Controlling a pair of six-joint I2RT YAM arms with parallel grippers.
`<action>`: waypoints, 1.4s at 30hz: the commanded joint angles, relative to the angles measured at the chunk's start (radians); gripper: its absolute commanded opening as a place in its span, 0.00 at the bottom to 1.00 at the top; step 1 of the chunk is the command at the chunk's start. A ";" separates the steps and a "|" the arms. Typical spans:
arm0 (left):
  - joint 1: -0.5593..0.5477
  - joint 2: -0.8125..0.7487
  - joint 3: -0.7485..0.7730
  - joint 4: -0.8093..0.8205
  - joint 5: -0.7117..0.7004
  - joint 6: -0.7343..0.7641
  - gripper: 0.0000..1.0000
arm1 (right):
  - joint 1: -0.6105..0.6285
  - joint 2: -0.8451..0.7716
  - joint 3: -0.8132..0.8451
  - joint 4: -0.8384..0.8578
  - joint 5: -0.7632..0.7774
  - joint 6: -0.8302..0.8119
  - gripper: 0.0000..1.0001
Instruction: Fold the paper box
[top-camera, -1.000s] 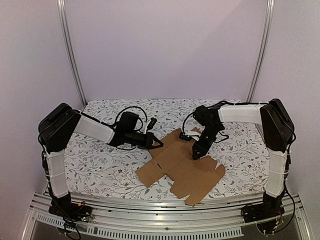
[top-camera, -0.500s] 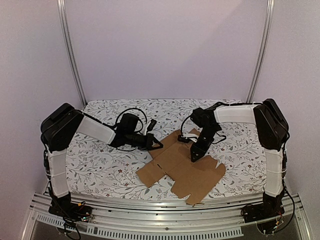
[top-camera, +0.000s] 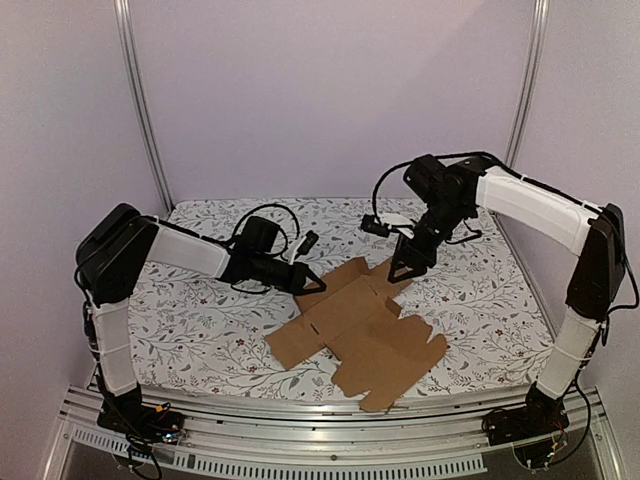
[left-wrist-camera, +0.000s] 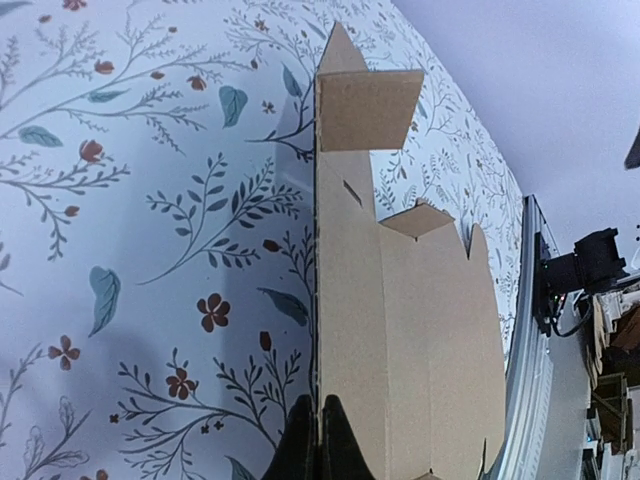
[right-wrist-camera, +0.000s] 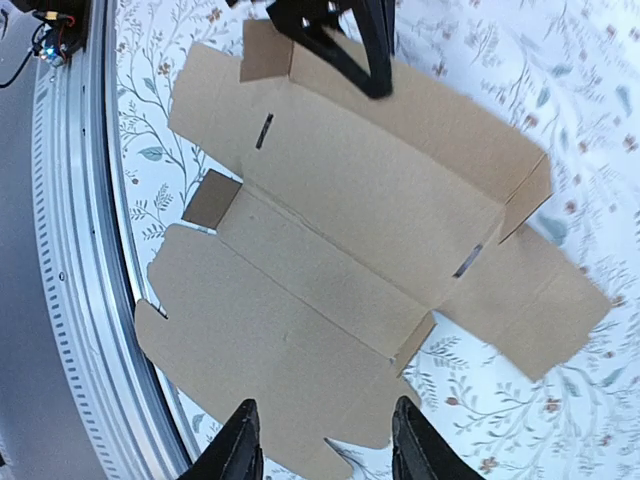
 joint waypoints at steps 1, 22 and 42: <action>-0.018 -0.100 0.050 -0.108 0.035 0.158 0.00 | 0.007 -0.053 0.116 -0.111 0.077 -0.188 0.43; -0.171 -0.248 0.059 -0.231 -0.122 0.437 0.00 | 0.044 0.149 0.353 -0.183 0.098 -0.302 0.48; -0.187 -0.295 0.004 -0.174 -0.361 0.451 0.14 | 0.045 0.242 0.362 -0.087 0.226 -0.063 0.12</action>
